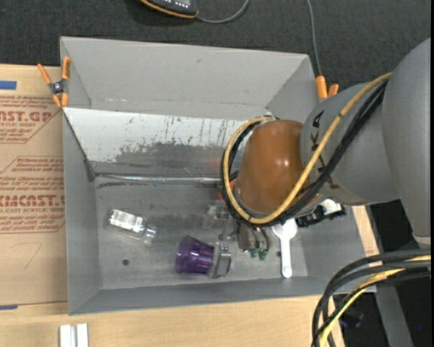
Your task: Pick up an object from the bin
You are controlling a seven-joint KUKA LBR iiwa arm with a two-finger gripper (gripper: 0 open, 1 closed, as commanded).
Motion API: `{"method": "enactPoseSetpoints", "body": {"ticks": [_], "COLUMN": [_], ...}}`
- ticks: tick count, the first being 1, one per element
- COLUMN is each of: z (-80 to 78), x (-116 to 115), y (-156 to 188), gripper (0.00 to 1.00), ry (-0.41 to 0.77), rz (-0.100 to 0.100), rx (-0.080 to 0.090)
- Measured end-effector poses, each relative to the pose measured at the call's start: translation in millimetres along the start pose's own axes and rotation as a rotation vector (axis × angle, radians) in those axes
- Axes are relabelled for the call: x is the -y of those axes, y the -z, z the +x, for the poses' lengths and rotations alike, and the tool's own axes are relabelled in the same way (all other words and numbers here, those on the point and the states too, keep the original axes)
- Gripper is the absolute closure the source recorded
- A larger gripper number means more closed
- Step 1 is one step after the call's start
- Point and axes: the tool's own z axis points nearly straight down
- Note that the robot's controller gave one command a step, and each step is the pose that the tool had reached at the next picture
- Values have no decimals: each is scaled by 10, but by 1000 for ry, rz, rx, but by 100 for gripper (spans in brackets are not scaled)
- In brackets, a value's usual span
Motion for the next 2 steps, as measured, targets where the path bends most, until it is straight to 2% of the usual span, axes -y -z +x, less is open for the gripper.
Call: {"method": "enactPoseSetpoints", "body": {"ticks": [1,2], "z": [4,27], "x": [-11,-14], "y": [-528,-535], "gripper": [0,0], "ry": [19,-38], "rz": [-1,-2], "rx": [3,5]}}
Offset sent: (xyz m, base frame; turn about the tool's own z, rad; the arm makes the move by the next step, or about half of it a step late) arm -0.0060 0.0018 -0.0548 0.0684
